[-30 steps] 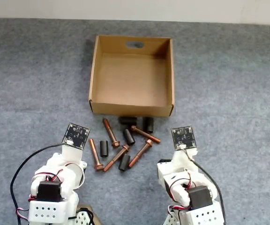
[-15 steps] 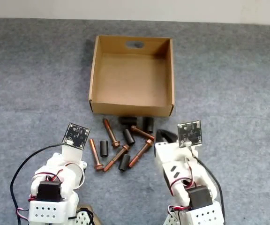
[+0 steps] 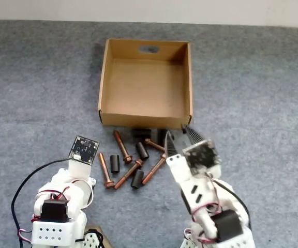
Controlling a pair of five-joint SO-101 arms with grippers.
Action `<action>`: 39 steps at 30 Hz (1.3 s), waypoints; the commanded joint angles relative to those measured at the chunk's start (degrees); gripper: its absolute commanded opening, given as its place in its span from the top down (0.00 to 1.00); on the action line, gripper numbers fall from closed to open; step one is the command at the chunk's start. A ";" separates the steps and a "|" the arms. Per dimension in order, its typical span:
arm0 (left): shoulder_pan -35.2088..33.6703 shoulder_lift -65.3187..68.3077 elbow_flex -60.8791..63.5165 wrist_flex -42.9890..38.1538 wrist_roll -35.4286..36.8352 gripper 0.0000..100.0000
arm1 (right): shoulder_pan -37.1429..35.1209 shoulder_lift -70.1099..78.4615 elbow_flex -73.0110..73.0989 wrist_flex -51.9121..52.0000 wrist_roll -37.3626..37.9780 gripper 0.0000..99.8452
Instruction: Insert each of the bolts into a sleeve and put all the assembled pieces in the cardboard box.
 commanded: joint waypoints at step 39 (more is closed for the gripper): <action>-0.75 -0.40 1.01 0.18 -0.35 0.99 | -23.34 73.45 -17.27 -5.58 -24.00 0.87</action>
